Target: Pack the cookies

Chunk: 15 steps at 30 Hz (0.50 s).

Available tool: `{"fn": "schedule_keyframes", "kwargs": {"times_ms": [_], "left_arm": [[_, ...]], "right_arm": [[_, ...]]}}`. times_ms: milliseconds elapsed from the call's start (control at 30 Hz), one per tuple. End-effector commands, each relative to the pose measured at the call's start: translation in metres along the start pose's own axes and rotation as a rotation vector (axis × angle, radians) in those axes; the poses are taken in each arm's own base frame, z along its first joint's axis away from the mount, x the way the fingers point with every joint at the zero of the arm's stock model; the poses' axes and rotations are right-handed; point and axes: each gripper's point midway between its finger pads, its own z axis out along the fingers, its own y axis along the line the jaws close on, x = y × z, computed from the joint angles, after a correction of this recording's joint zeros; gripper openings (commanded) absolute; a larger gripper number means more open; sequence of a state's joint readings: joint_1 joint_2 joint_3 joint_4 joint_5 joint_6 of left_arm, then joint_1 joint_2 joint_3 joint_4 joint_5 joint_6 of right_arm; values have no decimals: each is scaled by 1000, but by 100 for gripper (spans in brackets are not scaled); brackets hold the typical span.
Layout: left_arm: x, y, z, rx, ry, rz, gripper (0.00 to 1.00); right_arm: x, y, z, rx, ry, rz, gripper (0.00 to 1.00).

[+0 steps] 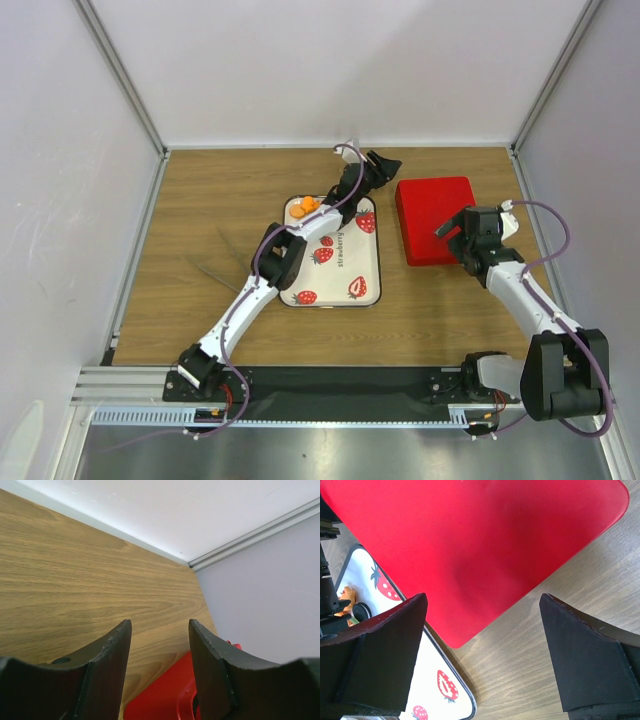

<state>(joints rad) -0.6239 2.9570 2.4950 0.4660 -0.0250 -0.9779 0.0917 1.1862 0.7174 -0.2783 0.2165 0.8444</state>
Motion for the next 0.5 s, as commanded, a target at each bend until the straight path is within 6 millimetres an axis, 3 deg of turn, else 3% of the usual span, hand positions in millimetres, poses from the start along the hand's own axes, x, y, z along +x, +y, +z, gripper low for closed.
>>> {"fn": "schedule_keyframes", "kwargs": {"times_ms": [0,467], "left_arm": [[-20,-32,4,85,-70,-17,56],[-6,-37,3,107,-64,-25,58]], "right_arm": [[-5,4,4,-13,-29,36,100],[2,4,16,-16,-10,55,100]]}}
